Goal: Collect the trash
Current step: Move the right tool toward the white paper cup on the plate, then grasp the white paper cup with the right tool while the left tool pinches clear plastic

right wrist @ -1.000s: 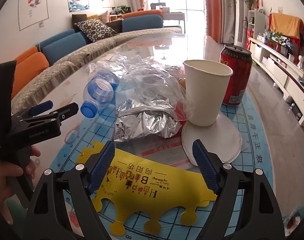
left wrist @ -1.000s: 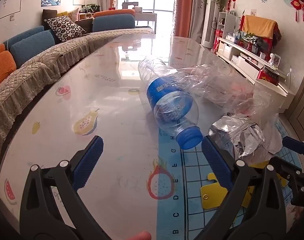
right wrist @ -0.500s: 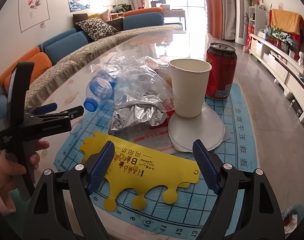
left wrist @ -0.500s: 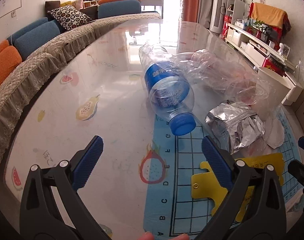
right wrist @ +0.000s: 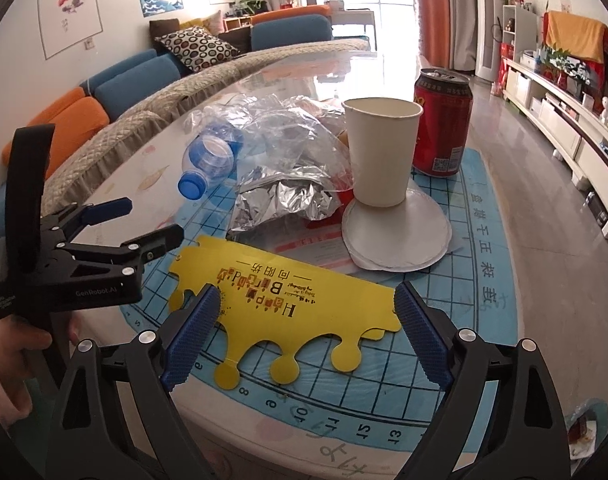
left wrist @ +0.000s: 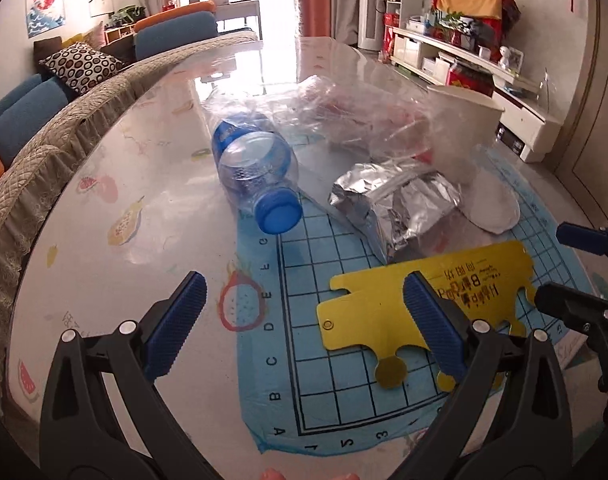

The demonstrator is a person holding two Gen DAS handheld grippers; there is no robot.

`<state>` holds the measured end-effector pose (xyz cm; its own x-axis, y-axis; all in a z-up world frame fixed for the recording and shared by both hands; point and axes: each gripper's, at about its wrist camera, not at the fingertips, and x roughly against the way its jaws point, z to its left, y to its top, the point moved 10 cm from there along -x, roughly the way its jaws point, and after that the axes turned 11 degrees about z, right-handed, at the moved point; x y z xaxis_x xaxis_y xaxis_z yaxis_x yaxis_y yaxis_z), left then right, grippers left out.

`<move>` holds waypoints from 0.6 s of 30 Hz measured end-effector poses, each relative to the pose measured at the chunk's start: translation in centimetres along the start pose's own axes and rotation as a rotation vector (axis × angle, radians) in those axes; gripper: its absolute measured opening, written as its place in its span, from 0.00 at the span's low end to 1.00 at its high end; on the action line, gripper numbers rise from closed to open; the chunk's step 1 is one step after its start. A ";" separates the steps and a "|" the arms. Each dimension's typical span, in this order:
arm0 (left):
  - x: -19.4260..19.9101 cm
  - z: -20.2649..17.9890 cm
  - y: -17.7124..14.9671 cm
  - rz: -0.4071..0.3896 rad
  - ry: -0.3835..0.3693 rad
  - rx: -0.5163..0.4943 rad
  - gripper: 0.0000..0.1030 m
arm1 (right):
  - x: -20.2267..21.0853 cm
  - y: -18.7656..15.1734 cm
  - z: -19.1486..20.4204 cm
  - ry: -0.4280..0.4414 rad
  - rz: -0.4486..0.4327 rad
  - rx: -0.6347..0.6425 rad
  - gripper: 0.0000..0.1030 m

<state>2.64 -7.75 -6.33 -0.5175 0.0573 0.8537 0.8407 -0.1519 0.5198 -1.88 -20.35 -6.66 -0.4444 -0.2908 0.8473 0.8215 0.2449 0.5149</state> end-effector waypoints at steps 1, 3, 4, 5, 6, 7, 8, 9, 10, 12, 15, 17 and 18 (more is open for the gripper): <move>-0.1 -0.2 -0.1 0.008 -0.006 -0.011 0.94 | -0.3 -0.1 0.0 0.006 0.013 0.011 0.86; -0.2 -0.5 -0.2 0.010 -0.007 -0.025 0.94 | -0.6 -0.1 -0.4 -0.004 0.025 0.029 0.86; -0.1 -0.5 -0.1 0.007 0.003 -0.031 0.94 | -0.5 0.0 -0.8 -0.010 0.023 0.024 0.86; -0.1 -0.7 0.1 0.004 -0.006 -0.035 0.94 | -0.3 0.3 -1.3 -0.008 0.017 0.013 0.86; -0.1 -0.9 0.4 0.000 -0.022 -0.030 0.94 | -0.2 0.5 -1.7 0.000 0.011 0.000 0.86; -0.2 -1.2 0.7 0.000 -0.044 -0.027 0.94 | -0.1 1.0 -2.3 -0.001 0.004 -0.017 0.86; -0.3 -1.4 1.0 -0.001 -0.055 -0.022 0.94 | 0.0 1.6 -2.7 -0.010 -0.002 -0.025 0.86; -0.4 -1.5 1.5 -0.007 -0.053 -0.015 0.94 | 0.2 2.3 -3.1 -0.016 -0.011 -0.026 0.86; -0.5 -1.8 2.1 -0.015 -0.057 -0.019 0.94 | 0.3 3.1 -3.4 -0.019 -0.024 -0.026 0.86; -0.4 -2.0 3.5 -0.031 -0.046 -0.029 0.94 | 0.6 4.8 -3.7 -0.021 -0.043 -0.024 0.86; -0.7 -2.5 5.8 -0.047 -0.017 -0.065 0.94 | 0.7 7.1 -4.2 -0.026 -0.065 -0.008 0.86; -0.8 -2.8 7.3 -0.052 -0.026 -0.075 0.94 | 0.5 8.5 -4.5 -0.020 -0.065 -0.002 0.86; -0.8 -2.9 8.0 -0.053 -0.039 -0.071 0.94 | 0.4 9.0 -4.5 -0.015 -0.067 0.005 0.86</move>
<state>9.31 -11.87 -2.94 -0.5532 0.1049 0.8264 0.7982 -0.2170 0.5619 7.01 -22.41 -2.30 -0.5036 -0.2926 0.8129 0.7879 0.2303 0.5711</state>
